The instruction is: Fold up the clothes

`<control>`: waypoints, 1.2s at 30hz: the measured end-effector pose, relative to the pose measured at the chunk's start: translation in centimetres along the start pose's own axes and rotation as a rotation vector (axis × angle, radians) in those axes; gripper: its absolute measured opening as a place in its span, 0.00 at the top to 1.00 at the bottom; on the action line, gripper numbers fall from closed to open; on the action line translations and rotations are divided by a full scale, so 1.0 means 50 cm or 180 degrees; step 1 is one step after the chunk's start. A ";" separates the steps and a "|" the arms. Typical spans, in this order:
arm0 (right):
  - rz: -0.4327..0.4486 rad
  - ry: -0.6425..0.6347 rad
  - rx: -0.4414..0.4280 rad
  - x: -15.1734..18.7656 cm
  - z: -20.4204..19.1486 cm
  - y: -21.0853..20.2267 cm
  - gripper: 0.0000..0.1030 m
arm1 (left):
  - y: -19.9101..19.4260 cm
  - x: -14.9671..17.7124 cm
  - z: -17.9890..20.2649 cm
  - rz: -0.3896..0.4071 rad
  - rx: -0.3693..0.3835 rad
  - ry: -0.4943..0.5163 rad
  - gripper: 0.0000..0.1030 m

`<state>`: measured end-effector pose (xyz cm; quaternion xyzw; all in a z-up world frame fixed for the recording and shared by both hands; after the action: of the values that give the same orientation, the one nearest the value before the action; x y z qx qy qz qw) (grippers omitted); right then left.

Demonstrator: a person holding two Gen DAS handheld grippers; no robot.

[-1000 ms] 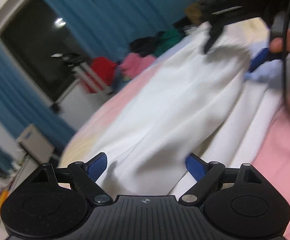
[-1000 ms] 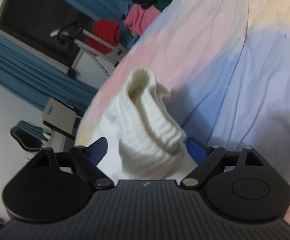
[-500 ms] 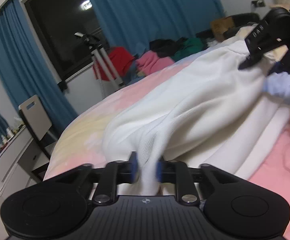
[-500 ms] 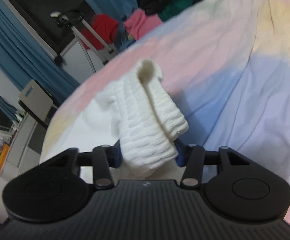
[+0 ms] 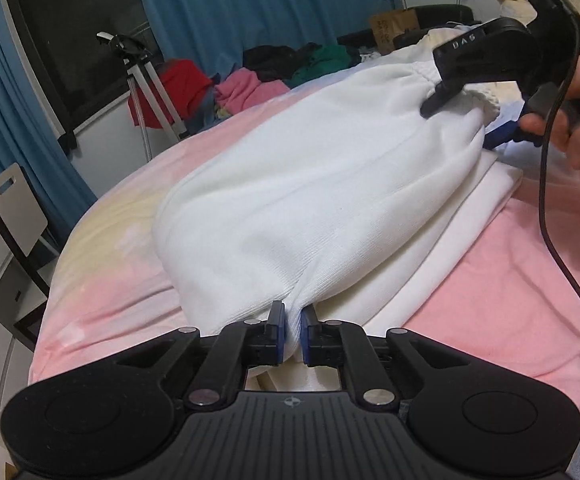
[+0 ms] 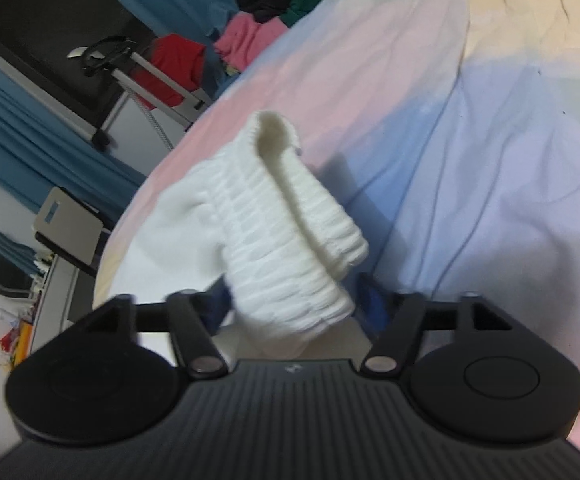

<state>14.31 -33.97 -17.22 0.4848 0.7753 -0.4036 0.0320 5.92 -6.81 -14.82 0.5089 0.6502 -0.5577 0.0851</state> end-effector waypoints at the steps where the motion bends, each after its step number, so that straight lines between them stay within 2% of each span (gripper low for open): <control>1: 0.0020 0.0078 -0.0077 0.005 0.005 0.004 0.17 | 0.000 0.003 -0.001 -0.0010 0.0006 -0.0004 0.91; 6: -0.0211 0.0464 -0.0435 0.027 0.030 0.070 0.11 | 0.020 0.006 -0.021 -0.0016 0.0110 -0.0184 0.89; 10: -0.0180 0.0148 -0.0483 0.035 -0.009 0.063 0.11 | 0.022 0.011 -0.038 -0.0052 0.0169 -0.0361 0.89; 17: 0.0226 -0.0249 -0.0751 0.033 -0.079 -0.013 0.11 | 0.039 0.000 -0.050 -0.0076 0.0147 -0.0401 0.88; 19: 0.0210 -0.0326 -0.0693 0.033 -0.083 -0.009 0.11 | 0.037 0.000 -0.050 -0.0082 0.0153 -0.0408 0.88; 21: 0.0105 -0.0475 -0.0443 0.044 -0.085 0.008 0.11 | 0.040 0.001 -0.051 -0.0092 0.0172 -0.0419 0.88; 23: 0.0100 -0.0462 -0.0318 0.052 -0.081 0.014 0.11 | 0.045 0.002 -0.053 -0.0114 0.0187 -0.0471 0.88; 29: 0.0189 0.0300 -0.0526 0.039 -0.041 -0.051 0.12 | 0.047 0.001 -0.054 -0.0135 0.0188 -0.0565 0.87; 33: 0.0012 0.0352 -0.0289 0.042 -0.014 -0.076 0.12 | 0.046 0.000 -0.053 -0.0165 0.0174 -0.0615 0.87; 36: -0.0131 0.0451 -0.0143 0.052 0.005 -0.052 0.12 | 0.045 -0.001 -0.052 -0.0172 0.0166 -0.0635 0.87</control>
<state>10.81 -32.80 -16.98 0.4953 0.7942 -0.3514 -0.0204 8.81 -5.04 -15.27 0.4353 0.6372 -0.6244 0.1210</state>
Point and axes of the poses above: each gripper's, at about its wrist camera, not at the fingertips, and y roughly the way its jaws point, z to its right, x to its underside, the point moved 5 cm from there along y, roughly the way its jaws point, and after that the axes turned 1 degree about -z, right-handed, at the moved point
